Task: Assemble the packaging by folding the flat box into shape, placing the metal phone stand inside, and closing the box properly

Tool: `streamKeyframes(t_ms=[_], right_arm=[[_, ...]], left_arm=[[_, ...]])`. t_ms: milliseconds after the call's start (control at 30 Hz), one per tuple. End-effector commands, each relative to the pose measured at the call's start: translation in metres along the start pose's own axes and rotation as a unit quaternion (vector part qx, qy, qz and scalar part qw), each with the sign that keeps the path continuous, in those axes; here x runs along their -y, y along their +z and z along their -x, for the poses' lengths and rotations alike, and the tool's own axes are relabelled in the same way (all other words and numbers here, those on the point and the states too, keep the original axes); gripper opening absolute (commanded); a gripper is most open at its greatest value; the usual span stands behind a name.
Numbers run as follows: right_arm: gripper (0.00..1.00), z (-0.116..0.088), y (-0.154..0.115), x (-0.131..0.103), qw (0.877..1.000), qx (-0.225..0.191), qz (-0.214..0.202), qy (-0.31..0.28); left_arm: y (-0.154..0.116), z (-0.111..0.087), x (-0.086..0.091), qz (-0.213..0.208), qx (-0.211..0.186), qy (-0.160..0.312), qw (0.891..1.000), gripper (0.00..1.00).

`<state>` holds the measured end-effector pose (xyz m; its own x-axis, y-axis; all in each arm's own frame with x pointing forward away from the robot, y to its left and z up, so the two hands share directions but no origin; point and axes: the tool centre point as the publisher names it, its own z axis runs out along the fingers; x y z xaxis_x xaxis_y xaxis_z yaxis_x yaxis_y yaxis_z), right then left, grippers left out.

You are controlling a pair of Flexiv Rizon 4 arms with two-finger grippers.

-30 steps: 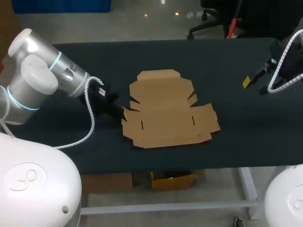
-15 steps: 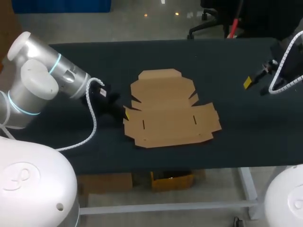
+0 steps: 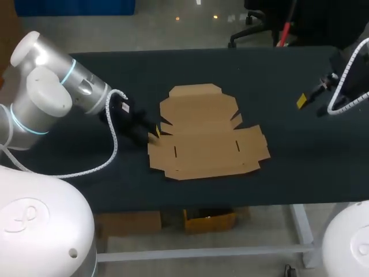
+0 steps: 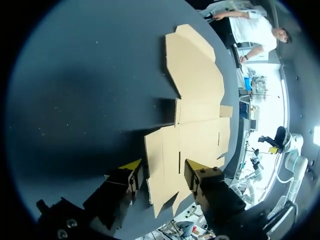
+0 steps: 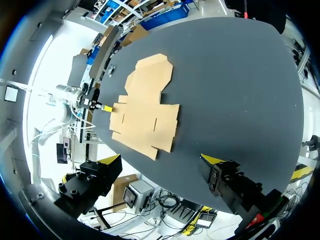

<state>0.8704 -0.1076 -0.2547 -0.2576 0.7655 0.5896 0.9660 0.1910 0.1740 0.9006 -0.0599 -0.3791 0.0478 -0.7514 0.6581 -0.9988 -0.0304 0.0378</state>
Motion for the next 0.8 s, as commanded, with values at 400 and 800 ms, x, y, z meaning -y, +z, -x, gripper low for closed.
streamKeyframes(t_ms=[400,800], right_arm=[[1.00,-0.001,0.000,-0.003,1.000,-0.002,-0.002,0.001],[1.00,0.012,0.010,-0.006,1.000,-0.009,-0.022,-0.004]], left_arm=[[-0.033,0.010,0.006,-0.028,0.017,0.035,0.999,1.00],[-0.053,-0.002,-0.012,-0.024,0.011,0.084,0.996,1.00]])
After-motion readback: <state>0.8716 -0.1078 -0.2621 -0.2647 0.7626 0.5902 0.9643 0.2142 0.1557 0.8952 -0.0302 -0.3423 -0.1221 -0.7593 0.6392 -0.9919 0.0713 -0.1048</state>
